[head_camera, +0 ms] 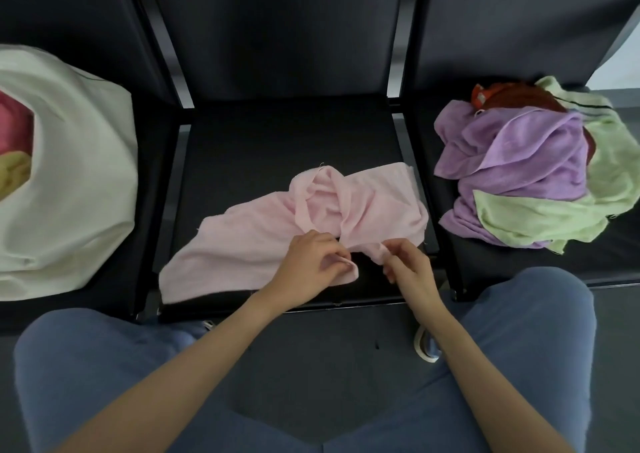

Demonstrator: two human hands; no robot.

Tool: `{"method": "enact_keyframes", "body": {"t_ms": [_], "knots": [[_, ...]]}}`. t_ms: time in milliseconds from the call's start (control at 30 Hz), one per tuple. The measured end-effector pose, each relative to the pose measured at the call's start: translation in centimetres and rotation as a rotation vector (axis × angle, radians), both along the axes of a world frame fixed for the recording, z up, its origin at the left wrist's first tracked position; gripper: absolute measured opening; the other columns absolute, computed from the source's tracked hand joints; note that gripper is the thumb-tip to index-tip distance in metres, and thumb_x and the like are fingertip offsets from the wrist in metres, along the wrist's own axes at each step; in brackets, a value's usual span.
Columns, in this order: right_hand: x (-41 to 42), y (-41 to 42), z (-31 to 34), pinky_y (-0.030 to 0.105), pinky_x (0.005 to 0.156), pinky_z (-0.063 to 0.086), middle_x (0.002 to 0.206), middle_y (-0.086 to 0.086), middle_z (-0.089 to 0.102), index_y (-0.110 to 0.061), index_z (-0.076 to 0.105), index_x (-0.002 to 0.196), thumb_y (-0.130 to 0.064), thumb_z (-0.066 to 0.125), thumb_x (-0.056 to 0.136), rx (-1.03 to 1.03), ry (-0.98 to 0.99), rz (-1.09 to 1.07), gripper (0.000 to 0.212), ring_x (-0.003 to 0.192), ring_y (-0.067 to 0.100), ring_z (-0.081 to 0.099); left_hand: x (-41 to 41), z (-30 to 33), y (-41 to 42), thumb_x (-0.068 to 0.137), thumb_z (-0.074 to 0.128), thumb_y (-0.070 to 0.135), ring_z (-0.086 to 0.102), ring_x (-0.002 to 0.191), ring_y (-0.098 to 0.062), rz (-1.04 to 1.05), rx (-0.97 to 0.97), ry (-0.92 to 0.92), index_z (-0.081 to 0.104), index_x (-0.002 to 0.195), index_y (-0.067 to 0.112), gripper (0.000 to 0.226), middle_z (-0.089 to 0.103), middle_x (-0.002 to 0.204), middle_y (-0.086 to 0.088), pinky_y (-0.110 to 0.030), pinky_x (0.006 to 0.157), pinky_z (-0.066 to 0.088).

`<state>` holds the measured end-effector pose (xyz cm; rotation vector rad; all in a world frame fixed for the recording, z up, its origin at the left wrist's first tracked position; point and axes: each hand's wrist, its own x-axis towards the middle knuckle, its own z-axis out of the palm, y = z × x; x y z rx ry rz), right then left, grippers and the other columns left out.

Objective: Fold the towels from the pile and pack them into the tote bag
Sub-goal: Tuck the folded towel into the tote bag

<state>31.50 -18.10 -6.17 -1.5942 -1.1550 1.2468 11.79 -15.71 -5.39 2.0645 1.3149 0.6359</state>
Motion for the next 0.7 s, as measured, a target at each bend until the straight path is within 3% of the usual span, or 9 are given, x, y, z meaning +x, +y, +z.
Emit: {"method": "enact_keyframes", "body": {"t_ms": [67, 167, 367, 533, 633, 700], "knots": [[0.02, 0.07, 0.15, 0.016, 0.058, 0.044, 0.081, 0.002, 0.059, -0.014, 0.056, 0.092, 0.008, 0.062, 0.083, 0.010, 0.091, -0.006, 0.024, 0.064, 0.004, 0.052, 0.73, 0.38, -0.02, 0.082, 0.072, 0.022, 0.050, 0.079, 0.000, 0.018, -0.036, -0.052, 0.074, 0.084, 0.023, 0.003, 0.061, 0.078, 0.017, -0.025, 0.079, 0.040], [-0.09, 0.10, -0.03, 0.017, 0.060, 0.046, 0.082, 0.001, 0.056, -0.020, 0.048, 0.089, 0.009, 0.071, 0.073, 0.091, -0.030, -0.016, 0.041, 0.064, 0.008, 0.050, 1.11, 0.54, 0.15, 0.083, 0.071, 0.018, 0.056, 0.083, -0.002, 0.051, -0.109, -0.092, 0.074, 0.084, 0.022, 0.005, 0.063, 0.081, 0.017, -0.023, 0.080, 0.044], [0.12, -0.39, -0.07, 0.028, 0.056, 0.049, 0.070, 0.003, 0.061, -0.021, 0.057, 0.082, -0.010, 0.071, 0.083, 0.192, -0.250, 0.009, 0.019, 0.059, 0.016, 0.058, 1.02, 0.12, 0.37, 0.083, 0.071, 0.020, 0.060, 0.086, -0.004, 0.105, -0.164, -0.078, 0.075, 0.087, 0.018, 0.006, 0.069, 0.087, 0.010, -0.026, 0.081, 0.047], [-0.39, -0.50, -0.30, 0.011, 0.060, 0.042, 0.091, -0.003, 0.053, -0.012, 0.066, 0.082, -0.014, 0.071, 0.084, 0.379, -0.483, 0.020, 0.006, 0.057, 0.007, 0.049, 1.08, 0.13, 0.34, 0.083, 0.072, 0.022, 0.061, 0.085, -0.004, 0.113, -0.178, -0.065, 0.075, 0.088, 0.018, 0.007, 0.070, 0.087, 0.010, -0.025, 0.080, 0.048], [-0.44, -0.60, 0.10, 0.017, 0.053, 0.038, 0.070, -0.003, 0.053, -0.014, 0.057, 0.088, -0.006, 0.060, 0.090, 0.353, -0.417, 0.038, 0.009, 0.058, 0.015, 0.049, 1.12, 0.07, 0.30, 0.083, 0.072, 0.023, 0.061, 0.086, -0.003, 0.113, -0.182, -0.061, 0.075, 0.089, 0.018, 0.009, 0.070, 0.088, 0.010, -0.026, 0.080, 0.049], [-0.47, -0.75, 0.22, 0.021, 0.051, 0.040, 0.067, -0.001, 0.054, -0.015, 0.053, 0.096, -0.002, 0.053, 0.093, 0.333, -0.364, 0.092, 0.013, 0.056, 0.016, 0.050, 1.18, -0.04, 0.32, 0.083, 0.073, 0.023, 0.061, 0.086, -0.003, 0.113, -0.183, -0.061, 0.075, 0.090, 0.018, 0.009, 0.070, 0.088, 0.010, -0.028, 0.081, 0.050]]}}
